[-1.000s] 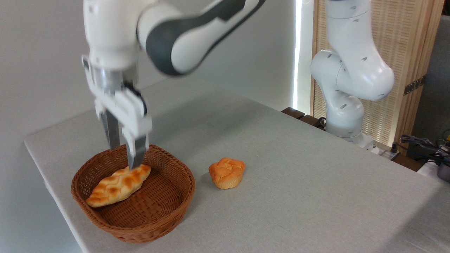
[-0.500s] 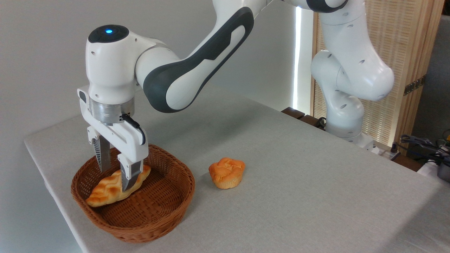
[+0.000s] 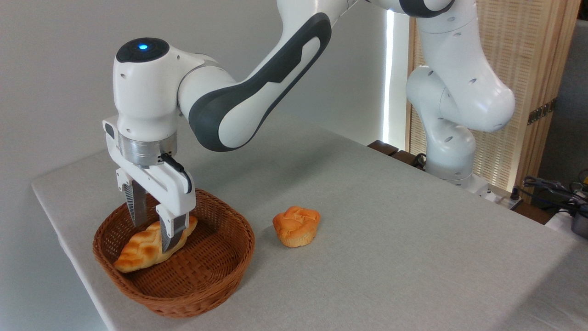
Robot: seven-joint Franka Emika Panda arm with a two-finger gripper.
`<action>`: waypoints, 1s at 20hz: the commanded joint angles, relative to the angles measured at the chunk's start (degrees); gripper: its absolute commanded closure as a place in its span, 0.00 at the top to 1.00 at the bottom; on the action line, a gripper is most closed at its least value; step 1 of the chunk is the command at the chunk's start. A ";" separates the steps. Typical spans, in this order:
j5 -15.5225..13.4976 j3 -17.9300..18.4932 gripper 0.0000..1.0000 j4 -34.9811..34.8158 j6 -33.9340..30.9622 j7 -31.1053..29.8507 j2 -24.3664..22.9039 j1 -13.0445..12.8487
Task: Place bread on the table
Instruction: 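Close the gripper on the middle of the braided bread roll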
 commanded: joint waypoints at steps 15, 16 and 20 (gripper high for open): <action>4.76 -0.52 0.57 -1.57 0.77 2.06 0.04 -0.04; 4.76 -0.52 0.42 -1.57 0.77 1.97 0.04 -0.04; 4.76 -0.61 0.15 -1.49 0.68 1.35 -0.05 -0.04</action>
